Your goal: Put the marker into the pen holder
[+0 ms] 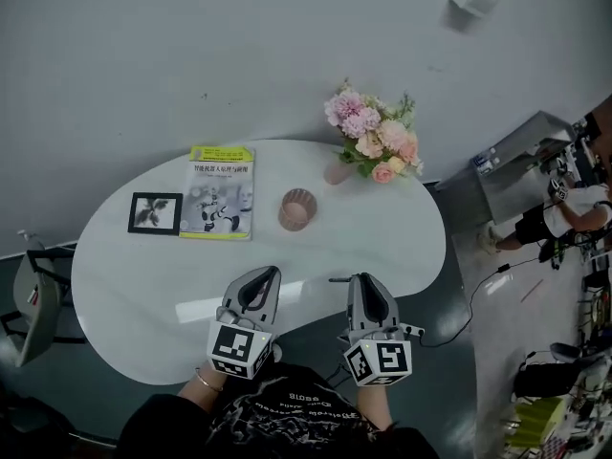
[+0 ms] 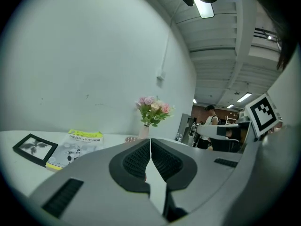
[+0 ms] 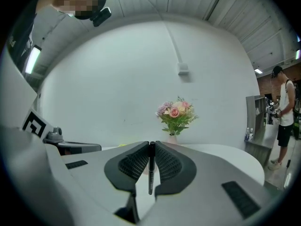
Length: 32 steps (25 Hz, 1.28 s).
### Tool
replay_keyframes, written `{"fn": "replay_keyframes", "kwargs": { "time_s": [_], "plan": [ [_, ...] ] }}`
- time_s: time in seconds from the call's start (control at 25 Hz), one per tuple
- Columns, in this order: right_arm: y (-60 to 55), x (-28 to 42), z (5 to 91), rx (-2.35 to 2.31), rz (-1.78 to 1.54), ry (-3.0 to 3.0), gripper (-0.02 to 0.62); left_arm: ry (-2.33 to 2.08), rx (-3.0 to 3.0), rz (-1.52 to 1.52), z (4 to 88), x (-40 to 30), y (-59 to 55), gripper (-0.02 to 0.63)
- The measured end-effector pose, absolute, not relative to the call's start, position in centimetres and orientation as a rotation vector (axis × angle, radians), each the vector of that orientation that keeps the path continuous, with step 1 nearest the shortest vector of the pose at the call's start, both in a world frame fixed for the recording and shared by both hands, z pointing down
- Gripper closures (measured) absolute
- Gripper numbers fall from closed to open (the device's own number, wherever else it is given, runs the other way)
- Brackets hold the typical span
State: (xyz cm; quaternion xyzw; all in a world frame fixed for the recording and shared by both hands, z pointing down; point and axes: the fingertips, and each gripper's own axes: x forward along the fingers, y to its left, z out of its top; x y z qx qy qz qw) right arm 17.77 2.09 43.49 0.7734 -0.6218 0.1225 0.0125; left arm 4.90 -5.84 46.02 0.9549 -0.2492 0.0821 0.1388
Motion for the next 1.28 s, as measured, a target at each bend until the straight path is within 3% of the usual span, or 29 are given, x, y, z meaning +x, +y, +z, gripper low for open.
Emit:
{"fn": "replay_keyframes", "kwargs": {
  "time_s": [1.28],
  "plan": [
    [-12.3, 20.7, 38.2, 2.003, 0.231, -2.420, 0.531, -1.177, 2.519, 0.244, 47.1, 5.8, -12.3, 0.580]
  ]
}}
